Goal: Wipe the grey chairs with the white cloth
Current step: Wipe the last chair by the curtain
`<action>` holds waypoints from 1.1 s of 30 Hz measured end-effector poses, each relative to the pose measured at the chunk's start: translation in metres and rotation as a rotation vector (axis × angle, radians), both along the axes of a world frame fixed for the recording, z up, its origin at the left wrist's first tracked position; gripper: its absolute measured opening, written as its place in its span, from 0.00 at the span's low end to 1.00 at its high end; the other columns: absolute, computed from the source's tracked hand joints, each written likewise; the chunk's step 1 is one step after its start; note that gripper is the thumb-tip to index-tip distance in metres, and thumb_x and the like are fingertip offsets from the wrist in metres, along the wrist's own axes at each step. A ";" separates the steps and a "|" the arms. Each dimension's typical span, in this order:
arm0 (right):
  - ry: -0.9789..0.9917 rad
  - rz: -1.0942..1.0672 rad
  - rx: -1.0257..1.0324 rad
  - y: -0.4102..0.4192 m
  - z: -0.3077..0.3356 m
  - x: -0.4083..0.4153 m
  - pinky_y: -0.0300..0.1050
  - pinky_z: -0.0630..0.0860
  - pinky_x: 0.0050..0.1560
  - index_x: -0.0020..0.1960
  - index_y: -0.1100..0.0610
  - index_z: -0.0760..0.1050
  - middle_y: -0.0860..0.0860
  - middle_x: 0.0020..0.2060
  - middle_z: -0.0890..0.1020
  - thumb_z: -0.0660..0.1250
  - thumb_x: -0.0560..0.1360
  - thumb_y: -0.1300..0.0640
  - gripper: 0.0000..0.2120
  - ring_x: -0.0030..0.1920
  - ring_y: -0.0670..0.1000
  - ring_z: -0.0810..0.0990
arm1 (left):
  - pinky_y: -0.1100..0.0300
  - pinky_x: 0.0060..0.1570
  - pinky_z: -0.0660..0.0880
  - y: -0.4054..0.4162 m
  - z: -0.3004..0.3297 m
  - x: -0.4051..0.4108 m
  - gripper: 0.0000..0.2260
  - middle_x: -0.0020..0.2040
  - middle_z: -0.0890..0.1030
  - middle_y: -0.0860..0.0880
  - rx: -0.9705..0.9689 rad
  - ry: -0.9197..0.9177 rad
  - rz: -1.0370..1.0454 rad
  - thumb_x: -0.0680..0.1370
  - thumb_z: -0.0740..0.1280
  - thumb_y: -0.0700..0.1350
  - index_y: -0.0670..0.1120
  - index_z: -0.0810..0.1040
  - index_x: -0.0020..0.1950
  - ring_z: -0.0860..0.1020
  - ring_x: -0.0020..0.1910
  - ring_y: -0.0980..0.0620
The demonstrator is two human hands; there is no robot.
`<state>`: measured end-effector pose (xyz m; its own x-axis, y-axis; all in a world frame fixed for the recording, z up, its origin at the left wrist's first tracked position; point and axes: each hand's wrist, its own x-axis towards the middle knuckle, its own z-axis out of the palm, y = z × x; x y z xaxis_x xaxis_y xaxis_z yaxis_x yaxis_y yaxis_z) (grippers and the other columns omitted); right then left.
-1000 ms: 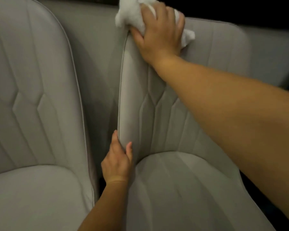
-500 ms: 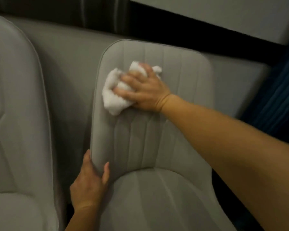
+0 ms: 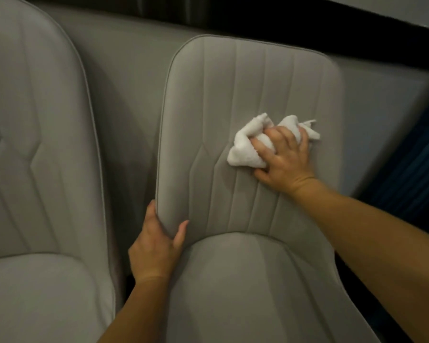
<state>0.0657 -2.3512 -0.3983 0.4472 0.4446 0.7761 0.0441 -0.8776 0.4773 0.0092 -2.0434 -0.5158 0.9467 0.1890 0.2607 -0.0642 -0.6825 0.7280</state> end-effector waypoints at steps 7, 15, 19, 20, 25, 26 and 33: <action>-0.008 -0.140 0.016 -0.011 0.138 0.028 0.76 0.55 0.71 0.76 0.51 0.64 0.64 0.69 0.71 0.64 0.76 0.42 0.31 0.68 0.66 0.68 | 0.46 0.46 0.76 0.000 -0.001 0.001 0.38 0.62 0.80 0.43 -0.008 0.004 0.008 0.72 0.68 0.65 0.51 0.59 0.76 0.81 0.53 0.36; 0.111 -0.290 0.313 0.008 0.110 0.013 0.63 0.66 0.63 0.74 0.50 0.65 0.63 0.67 0.72 0.62 0.71 0.41 0.34 0.65 0.66 0.71 | 0.45 0.47 0.75 -0.001 -0.003 0.001 0.38 0.62 0.79 0.41 -0.002 -0.009 0.019 0.72 0.70 0.62 0.50 0.59 0.76 0.80 0.53 0.35; 0.156 -0.191 0.176 0.002 -0.017 -0.016 0.65 0.64 0.63 0.67 0.49 0.70 0.62 0.62 0.76 0.68 0.68 0.42 0.29 0.63 0.63 0.69 | 0.45 0.48 0.75 -0.001 -0.001 -0.001 0.38 0.62 0.79 0.41 -0.010 -0.025 0.012 0.72 0.70 0.62 0.51 0.59 0.76 0.80 0.54 0.35; 0.202 -0.175 0.121 0.004 -0.037 -0.023 0.64 0.64 0.63 0.65 0.50 0.71 0.61 0.59 0.77 0.71 0.67 0.44 0.28 0.61 0.62 0.70 | 0.45 0.48 0.75 -0.001 -0.001 -0.001 0.38 0.62 0.79 0.41 -0.015 -0.027 0.009 0.72 0.70 0.62 0.51 0.58 0.76 0.80 0.54 0.35; 0.346 -0.152 -0.251 -0.013 -0.032 -0.032 0.67 0.71 0.63 0.60 0.50 0.83 0.57 0.57 0.83 0.70 0.69 0.50 0.19 0.60 0.62 0.79 | 0.45 0.49 0.74 -0.002 0.001 -0.003 0.37 0.61 0.80 0.41 -0.041 -0.028 0.005 0.72 0.70 0.61 0.51 0.59 0.75 0.80 0.55 0.35; 0.315 -0.146 -0.313 -0.020 -0.009 -0.024 0.65 0.70 0.63 0.60 0.50 0.83 0.57 0.58 0.83 0.70 0.70 0.51 0.19 0.60 0.62 0.78 | 0.45 0.49 0.75 -0.002 0.001 -0.003 0.37 0.61 0.80 0.41 -0.036 -0.028 0.003 0.72 0.70 0.61 0.51 0.58 0.75 0.80 0.54 0.35; 0.159 -0.301 0.066 -0.019 0.152 -0.001 0.64 0.63 0.63 0.71 0.51 0.65 0.64 0.68 0.70 0.65 0.72 0.43 0.30 0.67 0.67 0.68 | 0.44 0.49 0.75 -0.003 0.001 -0.003 0.39 0.63 0.78 0.41 -0.020 -0.022 0.006 0.73 0.70 0.62 0.51 0.56 0.77 0.79 0.55 0.35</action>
